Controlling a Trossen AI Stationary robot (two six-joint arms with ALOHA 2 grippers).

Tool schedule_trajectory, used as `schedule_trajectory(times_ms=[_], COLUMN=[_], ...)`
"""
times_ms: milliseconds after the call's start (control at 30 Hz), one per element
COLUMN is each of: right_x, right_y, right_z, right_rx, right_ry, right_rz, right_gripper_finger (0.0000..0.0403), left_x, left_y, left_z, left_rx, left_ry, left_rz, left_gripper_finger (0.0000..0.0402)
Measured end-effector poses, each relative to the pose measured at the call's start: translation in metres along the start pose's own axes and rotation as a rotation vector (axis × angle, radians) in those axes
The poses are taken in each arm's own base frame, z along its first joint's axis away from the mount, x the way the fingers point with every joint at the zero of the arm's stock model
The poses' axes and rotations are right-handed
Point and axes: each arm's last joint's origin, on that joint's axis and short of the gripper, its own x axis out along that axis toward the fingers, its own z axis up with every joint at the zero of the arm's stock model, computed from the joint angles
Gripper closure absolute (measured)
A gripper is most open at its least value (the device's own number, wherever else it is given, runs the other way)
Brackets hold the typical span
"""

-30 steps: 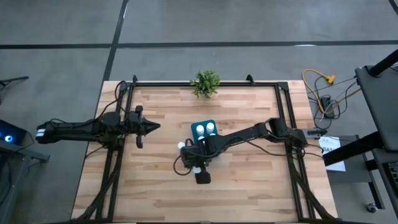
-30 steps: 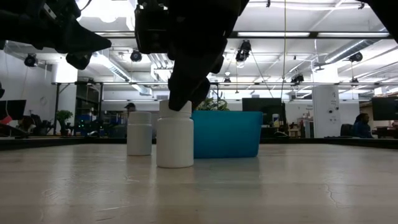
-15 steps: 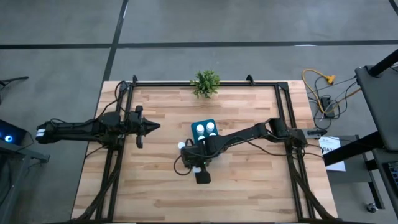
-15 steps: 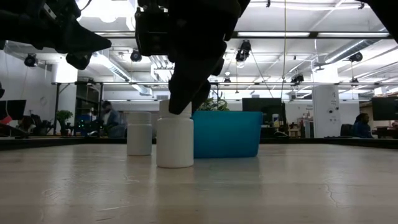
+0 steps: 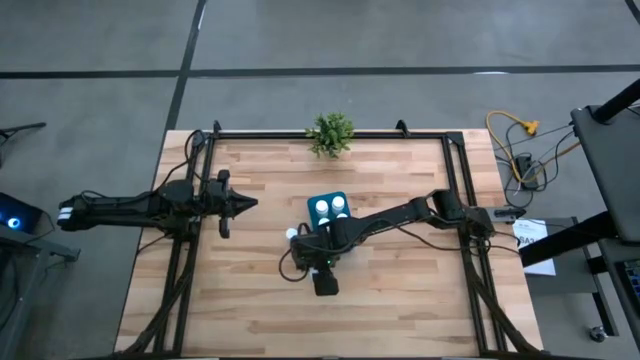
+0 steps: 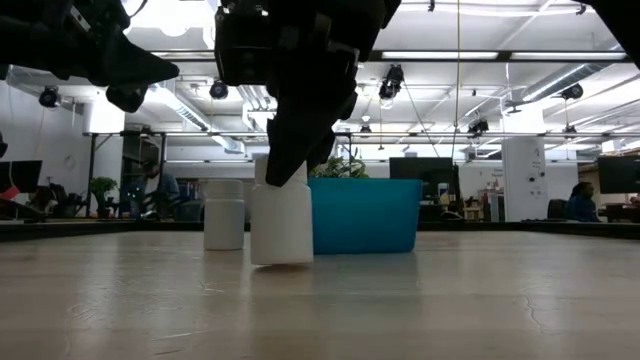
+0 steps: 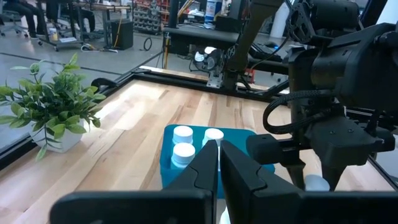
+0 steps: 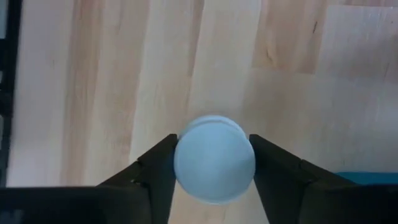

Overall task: Pick and place pill bottles into a basket
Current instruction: Put the bottom white medicine bottle into the blue bin

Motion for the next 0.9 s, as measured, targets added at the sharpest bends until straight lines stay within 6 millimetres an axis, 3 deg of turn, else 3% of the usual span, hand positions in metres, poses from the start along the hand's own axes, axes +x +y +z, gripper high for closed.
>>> schedule_trajectory(times_ms=[133,533,900], right_x=[0.0,-0.003,-0.028], right_y=[0.0,0.002,0.009], right_z=[0.0,0.002,0.017], right_rx=[-0.011,-0.026,-0.067], right_ry=[-0.002,-0.003,-0.038], right_rz=[0.013,0.01,-0.044], right_gripper_finger=[0.0252,0.0253,0.0253], left_x=[0.0,0.0,0.0], left_y=[0.0,0.0,0.0], left_z=[0.0,0.0,0.0], left_rx=[0.0,0.0,-0.001], left_ry=[0.0,-0.001,-0.004], left_rz=[0.0,0.0,0.0], left_gripper_finger=[0.0402,0.0402,0.0402])
